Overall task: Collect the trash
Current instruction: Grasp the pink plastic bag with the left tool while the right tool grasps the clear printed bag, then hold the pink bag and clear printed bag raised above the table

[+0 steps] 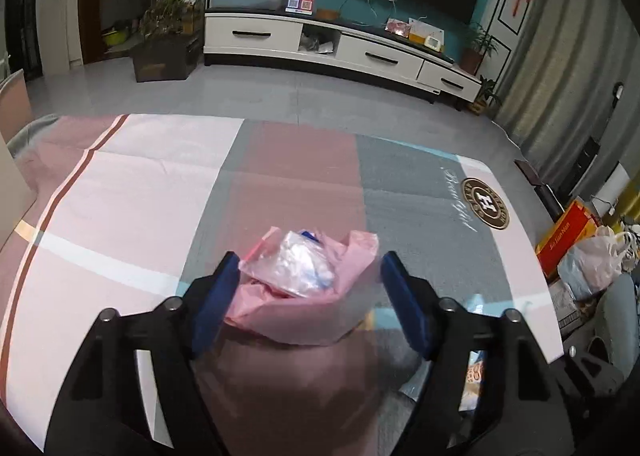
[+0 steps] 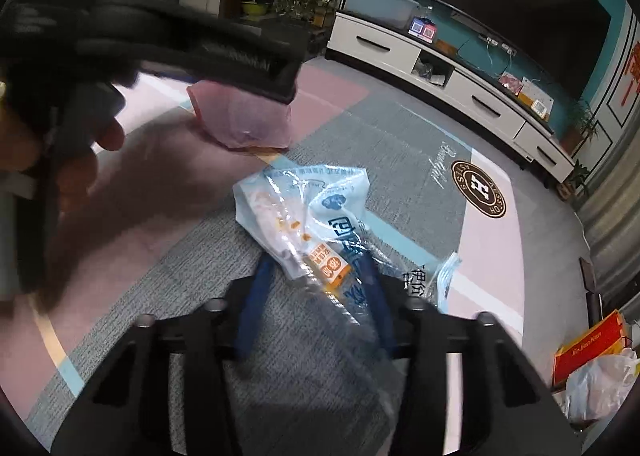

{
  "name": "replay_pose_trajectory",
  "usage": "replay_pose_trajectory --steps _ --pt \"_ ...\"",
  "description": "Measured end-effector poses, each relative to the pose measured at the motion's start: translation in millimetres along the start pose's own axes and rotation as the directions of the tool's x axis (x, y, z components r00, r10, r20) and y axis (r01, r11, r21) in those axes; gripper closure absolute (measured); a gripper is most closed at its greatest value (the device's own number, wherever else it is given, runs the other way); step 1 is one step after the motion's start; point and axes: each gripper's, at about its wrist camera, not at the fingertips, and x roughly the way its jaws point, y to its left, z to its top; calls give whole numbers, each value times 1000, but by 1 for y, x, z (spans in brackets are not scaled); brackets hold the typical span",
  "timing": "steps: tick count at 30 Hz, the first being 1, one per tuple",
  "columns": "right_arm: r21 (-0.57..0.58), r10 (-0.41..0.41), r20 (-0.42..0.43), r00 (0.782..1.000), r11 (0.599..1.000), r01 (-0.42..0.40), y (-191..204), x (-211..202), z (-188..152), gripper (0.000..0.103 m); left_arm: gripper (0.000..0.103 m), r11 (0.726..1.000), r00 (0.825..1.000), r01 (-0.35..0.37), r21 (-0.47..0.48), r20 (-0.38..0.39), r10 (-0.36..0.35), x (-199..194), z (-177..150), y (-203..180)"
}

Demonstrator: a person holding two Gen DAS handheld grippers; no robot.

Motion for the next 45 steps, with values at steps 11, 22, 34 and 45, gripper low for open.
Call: replay_pose_trajectory --steps 11,22,34,45 --pt "50 5 25 1000 999 -6 2 -11 -1 98 46 997 1000 -10 82 27 7 -18 -13 -15" --pt "134 39 69 997 990 -48 6 -42 -1 98 46 993 998 -42 109 53 37 -58 -29 -17" --pt "255 126 106 986 955 -149 14 -68 -5 98 46 995 997 -63 82 58 59 -101 -50 -2" --pt "315 179 137 974 925 -214 25 -91 -12 98 46 993 995 -87 73 53 84 -129 -71 13"
